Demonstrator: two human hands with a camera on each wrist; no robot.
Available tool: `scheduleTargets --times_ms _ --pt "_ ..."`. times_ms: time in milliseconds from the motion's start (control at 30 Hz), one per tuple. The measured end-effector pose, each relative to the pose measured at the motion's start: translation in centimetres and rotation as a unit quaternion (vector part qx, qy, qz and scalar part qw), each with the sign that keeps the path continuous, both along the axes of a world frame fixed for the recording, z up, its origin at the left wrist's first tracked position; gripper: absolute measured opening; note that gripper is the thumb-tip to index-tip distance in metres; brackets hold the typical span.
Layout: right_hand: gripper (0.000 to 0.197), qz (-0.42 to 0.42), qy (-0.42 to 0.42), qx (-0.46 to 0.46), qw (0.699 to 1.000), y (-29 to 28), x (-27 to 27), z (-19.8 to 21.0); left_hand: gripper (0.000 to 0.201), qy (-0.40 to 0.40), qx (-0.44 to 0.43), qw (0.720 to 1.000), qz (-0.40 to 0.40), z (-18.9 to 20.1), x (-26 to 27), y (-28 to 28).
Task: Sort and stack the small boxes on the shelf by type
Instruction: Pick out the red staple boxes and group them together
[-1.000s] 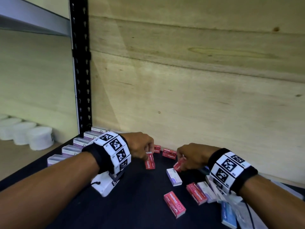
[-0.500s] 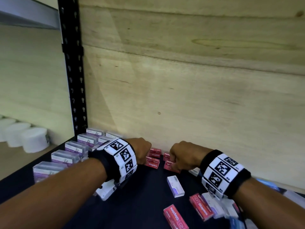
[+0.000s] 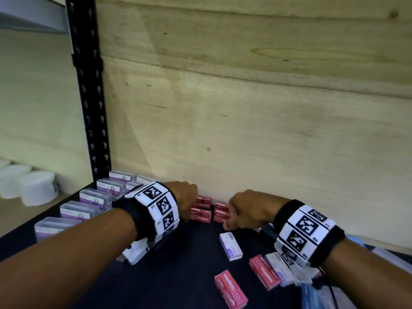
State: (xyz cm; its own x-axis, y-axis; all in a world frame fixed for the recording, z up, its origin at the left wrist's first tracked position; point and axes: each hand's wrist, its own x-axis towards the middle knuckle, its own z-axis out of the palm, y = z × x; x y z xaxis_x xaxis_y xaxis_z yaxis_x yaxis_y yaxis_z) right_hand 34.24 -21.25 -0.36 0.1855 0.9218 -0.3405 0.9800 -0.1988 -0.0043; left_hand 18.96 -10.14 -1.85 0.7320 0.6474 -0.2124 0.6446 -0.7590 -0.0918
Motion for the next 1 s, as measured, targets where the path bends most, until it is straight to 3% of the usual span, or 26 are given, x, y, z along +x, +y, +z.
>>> scheduleTargets --times_ms 167,333,500,700,1000 --pt "0.062 -0.021 -0.039 -0.096 0.994 -1.0 -1.1 -1.0 0.039 0.033 -0.012 0.999 0.000 0.8 -0.5 -1.5" --pt "0.043 -0.012 -0.033 -0.097 0.995 -1.3 -1.8 -1.0 0.035 0.080 -0.067 0.994 -0.043 1.4 -0.5 -3.7" --pt "0.031 -0.015 -0.081 -0.072 0.994 -1.9 -0.4 -0.5 0.029 0.060 -0.098 0.991 -0.074 2.2 -0.3 -6.0" --pt "0.042 -0.047 -0.120 -0.056 0.990 -3.2 0.6 -0.1 0.032 0.033 -0.171 0.979 -0.108 2.7 0.0 -8.3" --pt "0.042 -0.051 -0.092 -0.065 0.992 -4.4 -0.1 0.8 0.049 0.092 -0.192 0.963 -0.166 3.2 -0.2 -10.7"
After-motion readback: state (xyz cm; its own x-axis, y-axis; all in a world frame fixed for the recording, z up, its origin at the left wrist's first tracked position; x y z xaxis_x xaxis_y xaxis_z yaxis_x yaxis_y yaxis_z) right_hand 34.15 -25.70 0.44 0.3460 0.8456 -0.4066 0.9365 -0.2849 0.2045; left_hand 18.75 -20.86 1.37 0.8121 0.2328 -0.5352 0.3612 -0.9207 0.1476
